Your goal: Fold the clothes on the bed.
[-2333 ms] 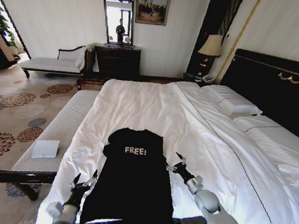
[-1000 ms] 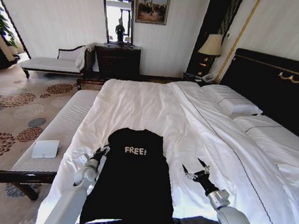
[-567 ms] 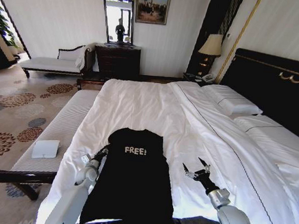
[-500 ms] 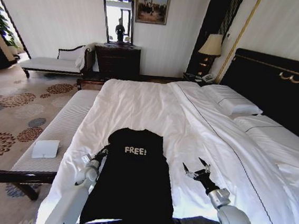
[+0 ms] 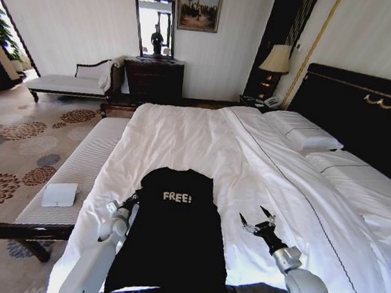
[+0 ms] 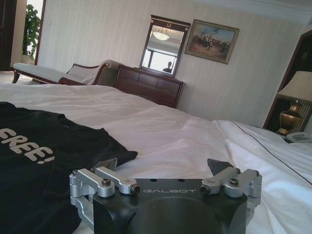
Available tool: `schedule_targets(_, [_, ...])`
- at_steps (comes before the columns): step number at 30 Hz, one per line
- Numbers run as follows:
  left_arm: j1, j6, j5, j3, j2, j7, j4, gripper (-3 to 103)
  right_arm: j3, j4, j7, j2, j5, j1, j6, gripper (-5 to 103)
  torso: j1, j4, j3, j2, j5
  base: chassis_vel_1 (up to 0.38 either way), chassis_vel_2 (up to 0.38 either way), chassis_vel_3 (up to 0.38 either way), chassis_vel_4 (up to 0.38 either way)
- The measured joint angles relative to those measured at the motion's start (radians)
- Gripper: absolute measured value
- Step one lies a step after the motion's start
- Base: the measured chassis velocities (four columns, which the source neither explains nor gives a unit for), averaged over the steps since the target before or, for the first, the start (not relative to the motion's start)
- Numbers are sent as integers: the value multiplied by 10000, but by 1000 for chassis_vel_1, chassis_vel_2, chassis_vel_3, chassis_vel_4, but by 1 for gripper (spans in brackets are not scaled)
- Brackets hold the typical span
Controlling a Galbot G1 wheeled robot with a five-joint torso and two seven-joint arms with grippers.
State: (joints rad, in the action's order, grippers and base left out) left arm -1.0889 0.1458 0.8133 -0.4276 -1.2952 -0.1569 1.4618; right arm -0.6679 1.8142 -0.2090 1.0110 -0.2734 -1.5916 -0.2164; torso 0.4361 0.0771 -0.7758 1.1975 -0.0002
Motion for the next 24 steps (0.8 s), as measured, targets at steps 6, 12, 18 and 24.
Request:
schedule_targets(6, [-60, -46, 539, -335, 499, -158, 372, 1, 105, -23, 0, 2, -24, 80, -10, 100, 0, 1, 0, 0, 3, 0, 0, 0, 0])
schedule_targets(12, [-86, -155, 683, -551, 917, -157, 298, 1, 235, -107, -9, 30, -26, 196, -26, 100, 0, -2, 0, 0, 2, 0, 0, 0, 0])
schedule_targets(18, [118, -160, 693, -504, 885, -223, 138, 1, 347, -140, -15, 57, -1, 244, -32, 100, -1, 0, 0, 0, 2, 0, 0, 0, 0])
schedule_targets(24, [127, -241, 781, -657, 722, -318, 65, 1, 223, -73, -21, 74, 0, 112, -51, 100, -1, 2, 0, 0, 1, 0, 0, 0, 0])
